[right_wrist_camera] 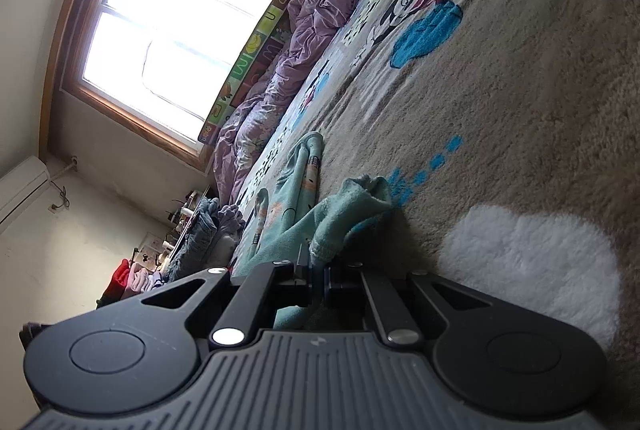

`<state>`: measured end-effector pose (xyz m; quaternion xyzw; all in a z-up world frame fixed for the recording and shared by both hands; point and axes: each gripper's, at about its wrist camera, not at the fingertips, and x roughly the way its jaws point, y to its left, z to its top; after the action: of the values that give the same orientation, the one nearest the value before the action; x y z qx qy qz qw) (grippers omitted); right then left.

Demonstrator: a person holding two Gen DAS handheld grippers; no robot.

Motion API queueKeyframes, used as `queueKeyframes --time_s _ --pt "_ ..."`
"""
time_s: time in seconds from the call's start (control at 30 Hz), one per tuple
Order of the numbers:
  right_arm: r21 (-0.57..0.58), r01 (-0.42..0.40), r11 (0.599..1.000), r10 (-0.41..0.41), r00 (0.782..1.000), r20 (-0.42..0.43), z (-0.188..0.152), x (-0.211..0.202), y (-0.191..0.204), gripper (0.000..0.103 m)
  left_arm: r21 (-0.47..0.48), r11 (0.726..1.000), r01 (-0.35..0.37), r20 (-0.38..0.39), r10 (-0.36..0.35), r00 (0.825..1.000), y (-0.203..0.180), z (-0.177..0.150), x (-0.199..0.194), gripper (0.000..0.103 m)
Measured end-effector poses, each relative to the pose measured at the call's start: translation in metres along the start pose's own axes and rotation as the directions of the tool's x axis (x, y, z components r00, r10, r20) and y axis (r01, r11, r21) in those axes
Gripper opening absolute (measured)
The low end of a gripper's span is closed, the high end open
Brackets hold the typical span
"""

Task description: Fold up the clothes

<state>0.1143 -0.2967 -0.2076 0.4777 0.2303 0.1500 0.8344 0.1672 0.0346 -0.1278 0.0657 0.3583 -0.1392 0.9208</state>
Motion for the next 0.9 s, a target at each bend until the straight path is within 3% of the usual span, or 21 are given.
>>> queueKeyframes --time_s 0.07,0.23,0.3,0.43,0.5,0.6,0.73,0.8,0.9 --pt "0.003 -0.003 1.0 0.003 1.0 -0.001 0.001 0.001 -0.001 0.007 -0.038 0.999 0.02 -0.047 -0.022 0.999 0.002 -0.014 0.015 0.011" --pt "0.015 -0.008 1.0 0.007 1.0 0.007 0.001 -0.001 -0.003 0.007 -0.07 0.997 0.039 0.051 -0.035 0.998 0.003 -0.011 -0.025 0.011" --pt "0.017 -0.015 1.0 0.014 1.0 0.013 0.001 -0.001 -0.002 0.007 -0.07 0.998 0.011 0.088 -0.005 0.996 0.002 -0.016 -0.046 0.011" --pt "0.02 -0.029 0.999 0.028 0.999 0.025 0.002 -0.003 -0.002 0.007 -0.178 0.984 0.03 0.097 -0.013 0.995 0.007 -0.037 -0.055 0.011" --pt "0.025 -0.028 0.999 0.027 0.999 0.027 0.002 -0.002 -0.003 0.007 -0.165 0.985 0.043 0.035 -0.037 0.999 0.002 -0.049 -0.04 0.011" --pt "0.029 -0.026 0.999 0.025 0.999 0.024 0.002 0.0 -0.002 0.007 -0.111 0.993 0.026 0.04 -0.022 0.999 -0.008 -0.059 -0.045 0.011" --pt "0.034 -0.047 0.998 0.046 0.999 0.027 0.006 -0.002 0.003 0.007 -0.05 0.999 -0.011 0.104 0.016 0.994 -0.018 -0.069 -0.06 0.011" --pt "0.035 -0.053 0.998 0.052 0.998 0.03 0.008 -0.003 0.005 0.007 -0.002 1.0 0.008 0.048 -0.008 0.999 -0.024 -0.079 -0.046 0.011" --pt "0.049 -0.032 0.998 0.031 0.999 0.029 0.01 -0.003 0.007 0.007 -0.053 0.998 0.046 0.053 -0.043 0.998 -0.018 -0.082 -0.052 0.011"
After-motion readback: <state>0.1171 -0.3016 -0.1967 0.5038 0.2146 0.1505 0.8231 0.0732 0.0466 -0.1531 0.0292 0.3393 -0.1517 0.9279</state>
